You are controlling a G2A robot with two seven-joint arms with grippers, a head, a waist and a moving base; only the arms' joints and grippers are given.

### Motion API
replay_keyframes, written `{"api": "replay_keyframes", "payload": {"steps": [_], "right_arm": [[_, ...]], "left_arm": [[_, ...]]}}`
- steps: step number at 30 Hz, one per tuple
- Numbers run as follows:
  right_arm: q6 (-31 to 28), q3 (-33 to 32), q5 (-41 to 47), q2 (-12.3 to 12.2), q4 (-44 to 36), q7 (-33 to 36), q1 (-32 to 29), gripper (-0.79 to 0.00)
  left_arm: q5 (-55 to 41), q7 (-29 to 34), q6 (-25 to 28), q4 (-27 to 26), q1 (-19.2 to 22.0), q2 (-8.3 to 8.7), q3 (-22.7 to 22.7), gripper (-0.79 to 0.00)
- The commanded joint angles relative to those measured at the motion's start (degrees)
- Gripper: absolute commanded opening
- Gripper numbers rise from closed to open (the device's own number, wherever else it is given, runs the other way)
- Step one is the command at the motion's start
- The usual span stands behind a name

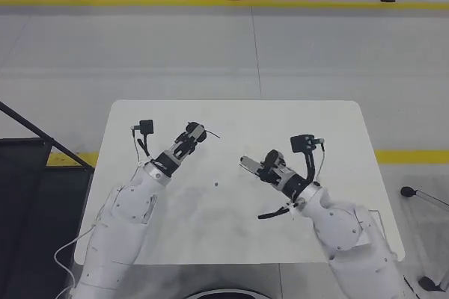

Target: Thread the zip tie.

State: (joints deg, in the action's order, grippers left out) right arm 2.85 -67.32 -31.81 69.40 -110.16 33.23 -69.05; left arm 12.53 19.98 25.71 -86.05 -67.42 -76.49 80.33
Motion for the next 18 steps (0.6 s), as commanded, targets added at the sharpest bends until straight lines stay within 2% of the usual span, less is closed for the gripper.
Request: {"api": "replay_keyframes", "payload": {"steps": [1, 10, 18], "right_arm": [[2.0, 3.7, -5.6, 0.3, 1.7, 3.7, 3.8, 0.000], [11.5, 16.8, -15.2, 3.4, 12.7, 13.7, 19.5, 0.000], [12.0, 17.2, -15.7, 3.6, 13.0, 13.8, 20.1, 0.000]], "left_arm": [[-0.3, -0.1, -0.7, -0.1, -0.8, 0.19, 0.8, -0.785], [-1.6, -2.0, 0.2, -1.4, -4.7, 0.66, 2.5, -0.785], [-1.7, -2.3, 0.4, -1.6, -5.1, 0.71, 2.5, -0.785]]}}
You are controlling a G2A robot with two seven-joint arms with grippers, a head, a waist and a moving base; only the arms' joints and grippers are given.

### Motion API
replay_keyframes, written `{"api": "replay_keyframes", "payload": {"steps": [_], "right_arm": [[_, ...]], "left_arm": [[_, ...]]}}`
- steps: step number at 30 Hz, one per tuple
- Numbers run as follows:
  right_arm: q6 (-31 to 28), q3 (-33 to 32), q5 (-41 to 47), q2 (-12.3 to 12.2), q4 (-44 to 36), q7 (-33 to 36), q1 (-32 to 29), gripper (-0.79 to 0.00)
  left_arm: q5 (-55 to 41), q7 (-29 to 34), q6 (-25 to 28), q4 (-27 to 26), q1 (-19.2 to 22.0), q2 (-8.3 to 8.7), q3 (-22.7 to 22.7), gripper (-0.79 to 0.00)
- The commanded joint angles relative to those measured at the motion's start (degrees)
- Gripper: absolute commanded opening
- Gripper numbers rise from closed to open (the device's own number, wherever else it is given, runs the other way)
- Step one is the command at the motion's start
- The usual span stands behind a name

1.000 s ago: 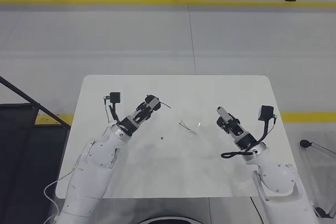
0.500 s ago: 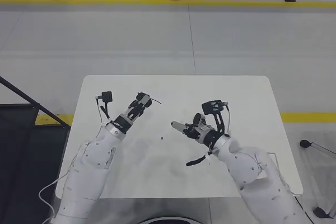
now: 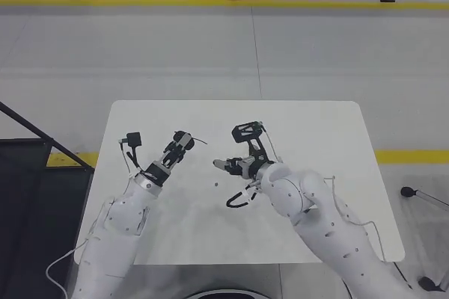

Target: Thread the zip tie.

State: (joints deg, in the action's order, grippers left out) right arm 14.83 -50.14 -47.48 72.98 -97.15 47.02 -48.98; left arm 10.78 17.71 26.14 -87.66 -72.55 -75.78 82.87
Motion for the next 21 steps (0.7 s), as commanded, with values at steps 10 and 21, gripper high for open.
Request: {"api": "replay_keyframes", "payload": {"steps": [10, 21], "right_arm": [[6.9, 4.1, -5.2, 1.5, 4.9, 4.1, 3.5, 0.000], [12.1, 10.1, -8.7, 4.9, 13.5, 14.8, 11.9, -0.203]], "left_arm": [[0.0, 0.0, 0.0, 0.0, 0.0, 0.00, 0.0, -0.785], [0.0, 0.0, 0.0, 0.0, 0.0, 0.00, 0.0, -0.785]]}}
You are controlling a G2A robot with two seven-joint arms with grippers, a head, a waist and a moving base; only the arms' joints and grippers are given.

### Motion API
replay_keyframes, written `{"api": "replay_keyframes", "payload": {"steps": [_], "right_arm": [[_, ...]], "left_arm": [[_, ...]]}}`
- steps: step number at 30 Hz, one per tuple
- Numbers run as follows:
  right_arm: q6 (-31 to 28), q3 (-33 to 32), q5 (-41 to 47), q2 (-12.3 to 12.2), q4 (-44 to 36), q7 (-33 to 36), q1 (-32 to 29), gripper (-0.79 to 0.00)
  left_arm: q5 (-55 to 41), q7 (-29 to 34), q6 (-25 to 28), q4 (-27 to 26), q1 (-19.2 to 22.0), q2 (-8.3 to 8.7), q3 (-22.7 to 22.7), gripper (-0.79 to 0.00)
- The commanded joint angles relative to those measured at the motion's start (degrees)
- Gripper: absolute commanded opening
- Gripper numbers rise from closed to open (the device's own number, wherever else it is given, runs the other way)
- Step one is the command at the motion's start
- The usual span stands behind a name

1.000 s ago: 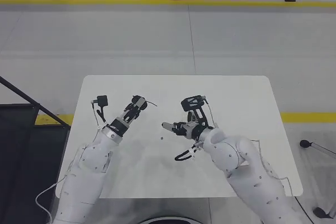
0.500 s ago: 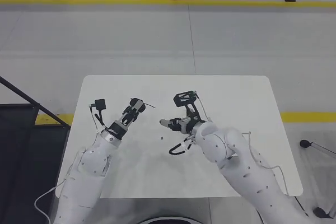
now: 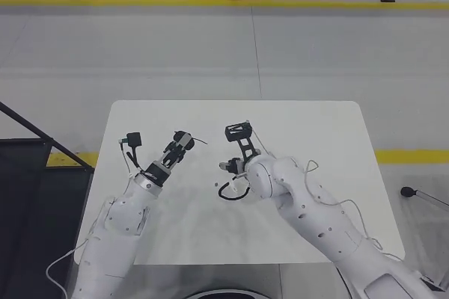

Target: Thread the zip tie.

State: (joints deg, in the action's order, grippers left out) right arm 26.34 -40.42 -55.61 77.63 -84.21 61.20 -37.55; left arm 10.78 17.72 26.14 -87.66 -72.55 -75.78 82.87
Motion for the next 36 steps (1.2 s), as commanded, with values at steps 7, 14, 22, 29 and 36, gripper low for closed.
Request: {"api": "replay_keyframes", "payload": {"steps": [7, 14, 22, 29, 36], "right_arm": [[1.4, 2.1, -2.3, 1.8, 3.9, 4.4, 3.1, -0.422], [1.6, 3.3, -3.0, 3.4, 7.2, 7.5, 5.3, -0.496], [1.1, 3.7, -2.8, 5.0, 10.3, 7.8, 6.1, -0.489], [0.6, 3.6, -3.2, 6.1, 12.8, 7.7, 6.8, -0.520], [-0.1, 3.3, -3.5, 7.1, 14.6, 7.7, 7.1, -0.554]], "left_arm": [[0.0, 0.0, 0.0, 0.0, 0.0, 0.00, 0.0, -0.785], [0.0, 0.0, 0.0, 0.0, 0.0, 0.00, 0.0, -0.785], [0.0, 0.0, 0.0, 0.0, 0.0, 0.00, 0.0, -0.785], [0.0, 0.0, 0.0, 0.0, 0.0, 0.00, 0.0, -0.785], [0.0, 0.0, 0.0, 0.0, 0.0, 0.00, 0.0, -0.785]]}}
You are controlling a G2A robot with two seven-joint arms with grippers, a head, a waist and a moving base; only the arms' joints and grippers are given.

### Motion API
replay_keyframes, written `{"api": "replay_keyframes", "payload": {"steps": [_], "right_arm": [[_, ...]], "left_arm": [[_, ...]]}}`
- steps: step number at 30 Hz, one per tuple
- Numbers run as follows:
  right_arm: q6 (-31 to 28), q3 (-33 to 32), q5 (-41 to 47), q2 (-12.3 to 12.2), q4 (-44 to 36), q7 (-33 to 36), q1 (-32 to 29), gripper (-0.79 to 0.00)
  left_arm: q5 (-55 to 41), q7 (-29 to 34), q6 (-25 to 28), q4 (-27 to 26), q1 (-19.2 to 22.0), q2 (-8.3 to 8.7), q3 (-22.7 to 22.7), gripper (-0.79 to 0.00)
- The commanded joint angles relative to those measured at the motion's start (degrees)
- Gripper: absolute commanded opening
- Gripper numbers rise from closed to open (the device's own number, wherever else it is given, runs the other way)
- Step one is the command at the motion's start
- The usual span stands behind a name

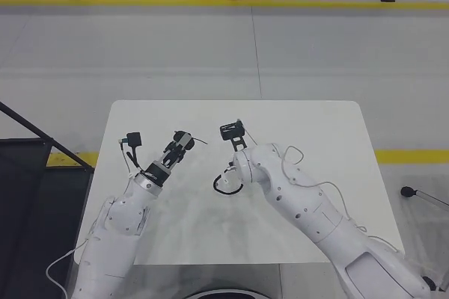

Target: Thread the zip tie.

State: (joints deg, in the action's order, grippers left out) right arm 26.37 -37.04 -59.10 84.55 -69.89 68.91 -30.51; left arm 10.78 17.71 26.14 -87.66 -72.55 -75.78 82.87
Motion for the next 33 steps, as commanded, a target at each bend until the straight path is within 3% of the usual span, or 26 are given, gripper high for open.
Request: {"api": "replay_keyframes", "payload": {"steps": [1, 3, 8, 33], "right_arm": [[-0.3, -0.1, 0.0, 0.3, 0.5, 0.0, 0.0, -0.557], [-0.5, -0.2, 0.0, 0.5, 0.9, -0.1, 0.1, -0.594], [-1.0, -0.6, -0.4, 1.0, 1.4, -0.6, 0.0, -0.785], [-1.2, -4.2, -7.8, 1.6, -3.1, 0.9, -4.4, -0.785]], "left_arm": [[0.0, 0.0, 0.0, 0.0, 0.0, 0.00, 0.0, -0.785], [0.0, 0.0, 0.0, 0.0, 0.0, 0.00, 0.0, -0.785], [0.0, 0.0, 0.0, 0.0, 0.0, 0.00, 0.0, -0.785], [0.0, 0.0, 0.0, 0.0, 0.0, 0.00, 0.0, -0.785]]}}
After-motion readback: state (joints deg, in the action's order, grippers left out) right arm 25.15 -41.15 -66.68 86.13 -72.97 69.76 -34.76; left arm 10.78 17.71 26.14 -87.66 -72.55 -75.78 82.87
